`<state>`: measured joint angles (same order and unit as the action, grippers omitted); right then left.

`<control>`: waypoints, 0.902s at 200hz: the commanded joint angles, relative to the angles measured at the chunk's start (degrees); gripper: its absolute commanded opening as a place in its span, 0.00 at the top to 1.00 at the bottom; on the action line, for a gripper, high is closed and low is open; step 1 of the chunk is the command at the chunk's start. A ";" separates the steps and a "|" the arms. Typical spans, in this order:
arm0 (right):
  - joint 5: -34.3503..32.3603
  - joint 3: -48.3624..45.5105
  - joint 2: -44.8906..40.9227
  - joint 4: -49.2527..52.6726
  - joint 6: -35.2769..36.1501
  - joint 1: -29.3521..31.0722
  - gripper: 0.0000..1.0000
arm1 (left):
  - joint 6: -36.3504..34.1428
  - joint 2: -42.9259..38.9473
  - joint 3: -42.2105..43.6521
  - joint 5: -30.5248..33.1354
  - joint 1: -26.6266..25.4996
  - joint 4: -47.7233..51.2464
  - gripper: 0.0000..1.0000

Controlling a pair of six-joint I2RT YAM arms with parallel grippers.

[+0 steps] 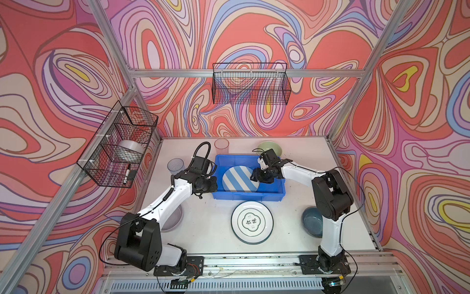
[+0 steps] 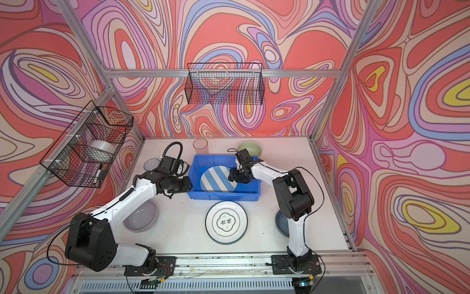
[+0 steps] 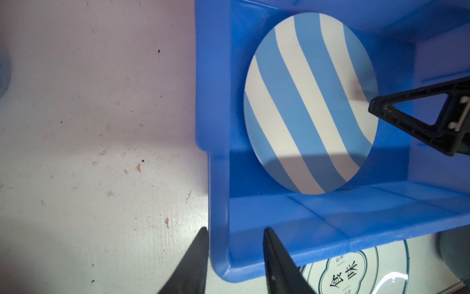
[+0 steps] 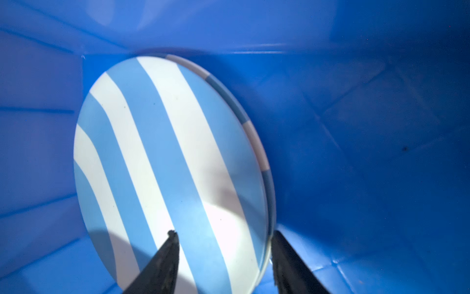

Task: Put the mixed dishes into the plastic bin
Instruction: 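Lower the striped plate into the bin onto the first plate with the right gripper, then open the right gripper and release the striped plate inside the bin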

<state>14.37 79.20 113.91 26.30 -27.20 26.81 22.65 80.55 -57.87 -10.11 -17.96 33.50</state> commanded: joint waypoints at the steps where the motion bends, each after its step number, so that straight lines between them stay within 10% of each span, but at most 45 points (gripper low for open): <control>1: -5.00 1.51 -2.76 2.59 1.05 0.09 0.37 | -0.33 -0.54 -0.95 -0.09 -0.06 1.31 0.60; 180: -3.44 9.81 6.64 7.98 2.24 4.02 0.39 | -1.21 3.73 -0.58 -3.01 -0.02 -0.83 0.62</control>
<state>9.41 87.18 119.57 34.30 -25.10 29.85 22.46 83.46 -57.87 -11.68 -17.96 33.19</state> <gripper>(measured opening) 0.610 0.385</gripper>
